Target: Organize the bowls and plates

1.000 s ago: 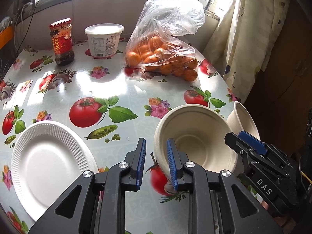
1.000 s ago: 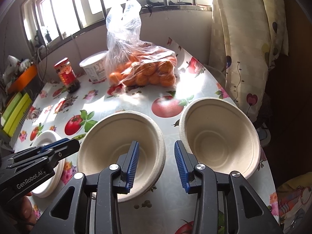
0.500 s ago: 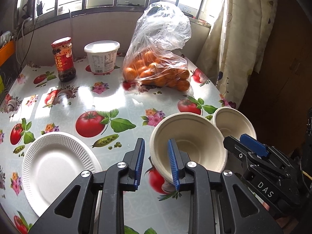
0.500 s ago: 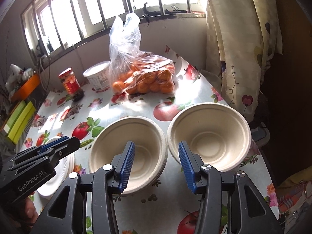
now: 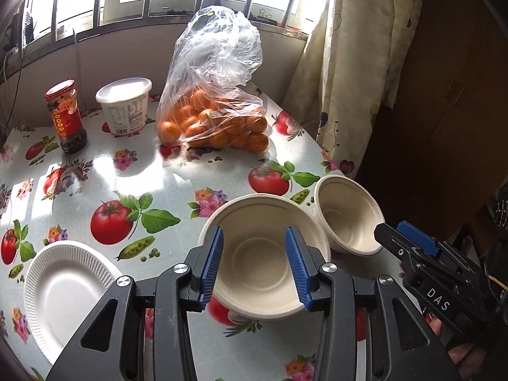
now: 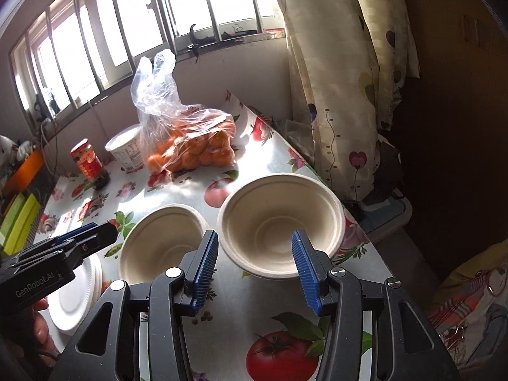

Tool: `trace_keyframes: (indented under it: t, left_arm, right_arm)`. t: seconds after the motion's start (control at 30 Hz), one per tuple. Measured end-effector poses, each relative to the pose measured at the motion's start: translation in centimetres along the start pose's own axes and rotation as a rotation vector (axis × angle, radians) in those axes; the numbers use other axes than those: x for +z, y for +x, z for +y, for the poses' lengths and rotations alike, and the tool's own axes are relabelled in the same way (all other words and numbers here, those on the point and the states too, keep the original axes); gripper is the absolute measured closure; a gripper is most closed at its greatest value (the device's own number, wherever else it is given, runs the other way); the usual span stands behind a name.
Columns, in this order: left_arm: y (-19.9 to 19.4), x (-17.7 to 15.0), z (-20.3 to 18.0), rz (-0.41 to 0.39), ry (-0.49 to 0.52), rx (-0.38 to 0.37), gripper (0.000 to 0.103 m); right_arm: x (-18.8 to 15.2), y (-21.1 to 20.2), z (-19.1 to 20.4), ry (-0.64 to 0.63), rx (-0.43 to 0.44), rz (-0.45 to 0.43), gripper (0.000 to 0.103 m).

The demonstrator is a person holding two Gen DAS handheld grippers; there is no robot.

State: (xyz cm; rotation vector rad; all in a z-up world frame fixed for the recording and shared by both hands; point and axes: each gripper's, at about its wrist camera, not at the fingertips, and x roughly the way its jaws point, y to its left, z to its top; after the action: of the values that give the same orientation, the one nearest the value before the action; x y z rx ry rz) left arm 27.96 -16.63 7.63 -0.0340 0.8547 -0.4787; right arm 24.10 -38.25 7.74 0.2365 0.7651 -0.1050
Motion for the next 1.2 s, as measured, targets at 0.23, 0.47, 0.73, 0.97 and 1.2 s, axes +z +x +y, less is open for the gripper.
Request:
trace_keyframes:
  t: [0.23,0.47,0.73,0.97,1.2]
  left_arm:
    - [0.5,2.2,-2.0,0.017,0.041,-0.068,0.061]
    - [3.5,4.2,-4.8,0.071,0.069,-0.093,0.061]
    - [7.1,5.3,-6.9,0.112,0.103,-0.057,0.061]
    - [9.4,5.6,-7.6,0.156,0.105,-0.055,0.061]
    - [10.6,5.3,-7.6,0.189,0.092,-0.048,0.061]
  right_arm:
    - [-0.2,-0.6,-4.3,0.1,-0.069,-0.013,0.055]
    - [-0.3,0.5,-7.3,0.156,-0.085,0.013,0.055]
    - [-0.4,2.4,-8.4,0.165,-0.046,0.055,0.055]
    - [-0.5,3.6,-8.7,0.19,-0.005,0.077,0.055]
    - [-0.5,4.0,-8.6,0.187,0.009,0.076,0.072]
